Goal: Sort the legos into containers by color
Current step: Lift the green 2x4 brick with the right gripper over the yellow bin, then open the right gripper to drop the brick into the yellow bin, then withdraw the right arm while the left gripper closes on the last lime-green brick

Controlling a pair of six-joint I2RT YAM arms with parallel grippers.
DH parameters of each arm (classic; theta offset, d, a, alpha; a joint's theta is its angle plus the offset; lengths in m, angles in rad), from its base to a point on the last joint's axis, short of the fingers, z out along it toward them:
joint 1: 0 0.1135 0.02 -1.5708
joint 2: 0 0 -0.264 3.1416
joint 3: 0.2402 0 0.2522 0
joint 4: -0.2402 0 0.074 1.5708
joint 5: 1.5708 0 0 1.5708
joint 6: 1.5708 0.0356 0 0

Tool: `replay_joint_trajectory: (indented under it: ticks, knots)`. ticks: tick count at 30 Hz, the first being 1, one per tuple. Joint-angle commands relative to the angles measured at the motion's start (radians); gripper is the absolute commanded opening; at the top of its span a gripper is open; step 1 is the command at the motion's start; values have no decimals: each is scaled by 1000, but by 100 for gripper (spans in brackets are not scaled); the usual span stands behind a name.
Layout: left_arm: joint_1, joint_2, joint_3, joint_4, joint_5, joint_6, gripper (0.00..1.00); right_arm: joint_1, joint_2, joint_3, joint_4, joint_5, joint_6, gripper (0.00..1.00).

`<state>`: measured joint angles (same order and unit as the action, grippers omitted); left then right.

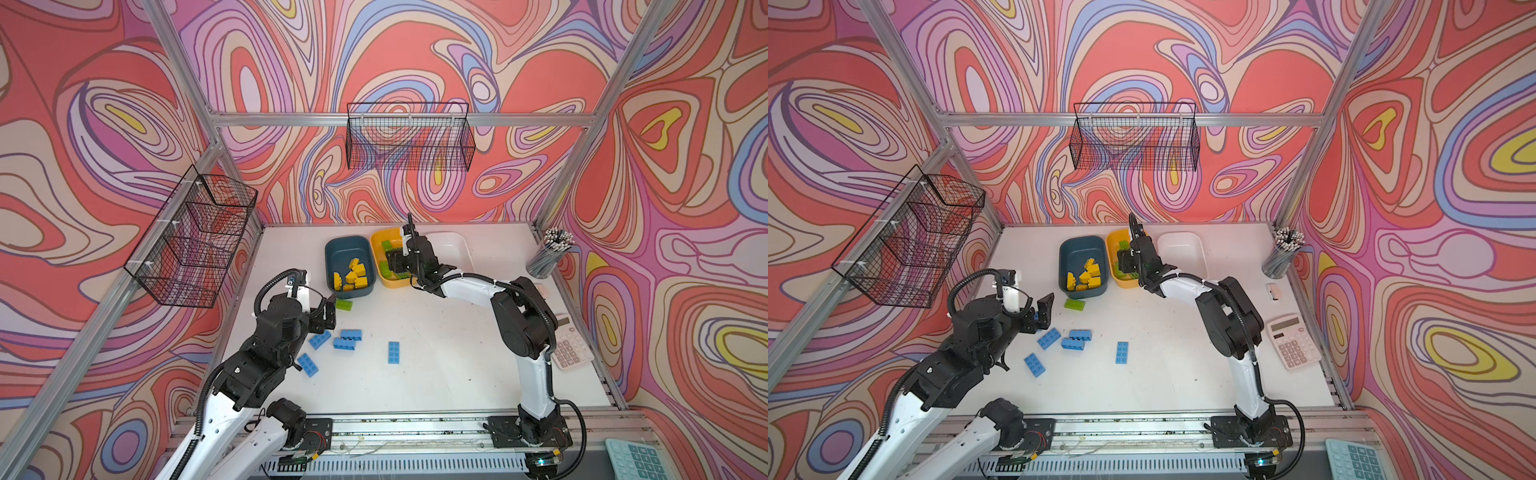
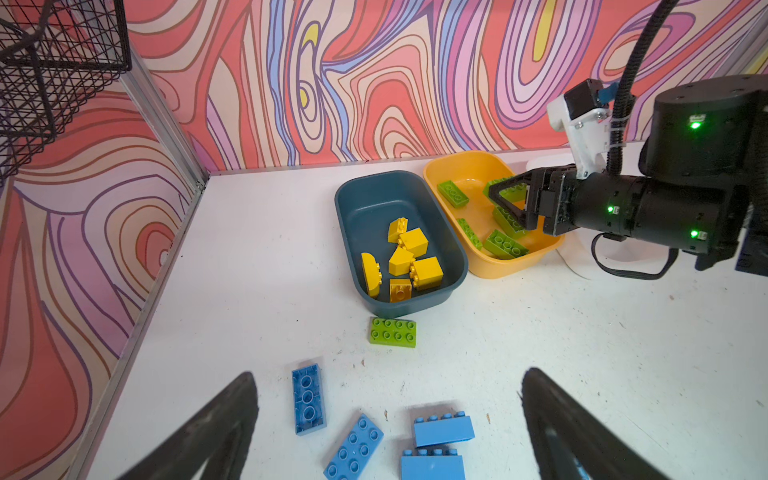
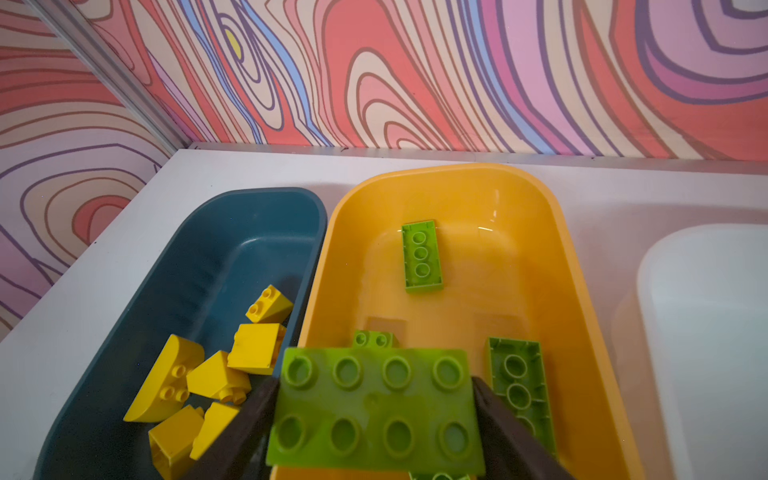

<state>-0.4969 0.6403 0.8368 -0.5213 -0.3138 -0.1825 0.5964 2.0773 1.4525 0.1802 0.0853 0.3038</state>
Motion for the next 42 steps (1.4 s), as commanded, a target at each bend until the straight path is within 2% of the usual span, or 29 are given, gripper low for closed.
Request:
replay_joint_trajectory:
  ticks: [1,7,11,20,23,27,29,32,36,42]
  knots:
    - [3,7,-26,35,4,38,98,0,-14,8,2,-11,-22,79]
    - [3,38,-107,122,47,116,98,-4,-110,-83,35,-22,-25,82]
    - [3,107,-137,154,39,147,98,-6,-220,-204,79,-38,-6,83]
    - [19,350,-84,125,124,179,99,-6,-527,-618,262,-75,105,83]
    - [43,447,-47,90,155,186,98,-7,-602,-720,302,-79,140,83]
    - [49,546,-38,111,140,264,98,-7,-703,-806,277,-126,173,83]
    - [73,598,-34,127,176,278,99,-7,-767,-863,263,-125,169,83]
    - [134,663,-39,157,288,255,99,-6,-845,-934,269,-95,154,83]
    - [152,726,-51,216,305,304,99,-7,-894,-988,313,-85,154,83]
    - [192,846,0,233,309,365,100,-6,-882,-1015,358,-130,187,83]
